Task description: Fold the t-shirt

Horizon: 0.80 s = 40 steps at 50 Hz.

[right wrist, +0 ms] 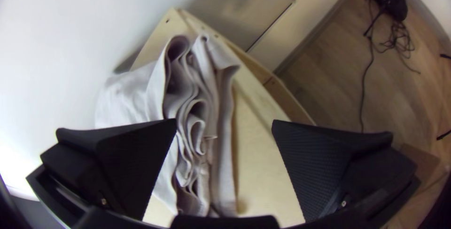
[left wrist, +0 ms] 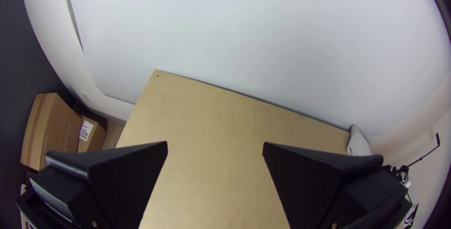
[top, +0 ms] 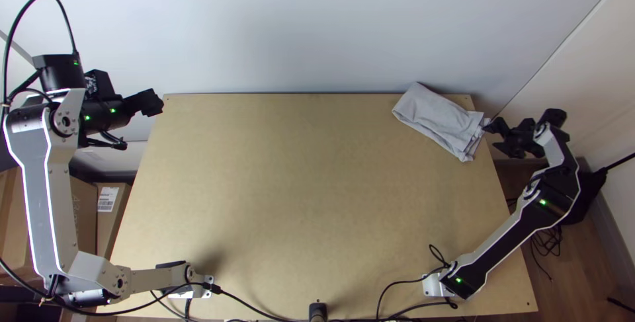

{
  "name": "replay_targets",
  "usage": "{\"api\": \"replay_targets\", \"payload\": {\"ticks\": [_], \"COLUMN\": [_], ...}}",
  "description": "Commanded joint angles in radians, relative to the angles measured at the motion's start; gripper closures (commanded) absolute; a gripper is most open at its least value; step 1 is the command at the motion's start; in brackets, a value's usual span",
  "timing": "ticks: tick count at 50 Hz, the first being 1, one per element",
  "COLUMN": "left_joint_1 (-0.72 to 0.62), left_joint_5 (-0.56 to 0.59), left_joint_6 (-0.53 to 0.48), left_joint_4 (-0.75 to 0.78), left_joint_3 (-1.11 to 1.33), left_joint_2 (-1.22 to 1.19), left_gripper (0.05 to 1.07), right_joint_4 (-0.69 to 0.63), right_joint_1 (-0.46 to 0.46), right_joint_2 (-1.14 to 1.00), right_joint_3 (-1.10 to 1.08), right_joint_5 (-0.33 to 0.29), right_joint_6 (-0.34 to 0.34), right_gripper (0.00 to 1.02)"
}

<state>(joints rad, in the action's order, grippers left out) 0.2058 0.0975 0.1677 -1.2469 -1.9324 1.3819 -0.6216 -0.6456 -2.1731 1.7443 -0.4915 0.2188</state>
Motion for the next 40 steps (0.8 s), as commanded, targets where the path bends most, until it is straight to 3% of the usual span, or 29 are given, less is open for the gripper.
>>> {"api": "replay_targets", "payload": {"ticks": [1,12,26,34,40], "left_joint_1": [0.015,0.018,0.030,0.076,0.175], "left_joint_5": [0.015,0.018,0.013,-0.013,-0.016], "left_joint_6": [-0.025,-0.054,-0.089,-0.103,-0.122], "left_joint_4": [0.007,0.044,0.291,0.460,0.621], "left_joint_3": [0.013,0.082,0.358,0.523,0.658], "left_joint_2": [-0.061,-0.167,-0.442,-0.601,-0.708], "left_gripper": [0.10,0.10,0.10,0.10,0.10], "right_joint_4": [0.002,0.056,0.163,0.396,0.704], "right_joint_1": [-0.025,-0.006,0.077,0.098,0.095], "right_joint_2": [0.131,0.441,0.837,1.079,1.250], "right_joint_3": [0.047,0.044,-0.011,-0.177,-0.422], "right_joint_5": [0.053,0.099,0.113,0.113,0.114], "right_joint_6": [-0.073,-0.162,-0.191,-0.165,-0.055], "right_gripper": [0.03,0.03,0.03,0.03,0.03]}}
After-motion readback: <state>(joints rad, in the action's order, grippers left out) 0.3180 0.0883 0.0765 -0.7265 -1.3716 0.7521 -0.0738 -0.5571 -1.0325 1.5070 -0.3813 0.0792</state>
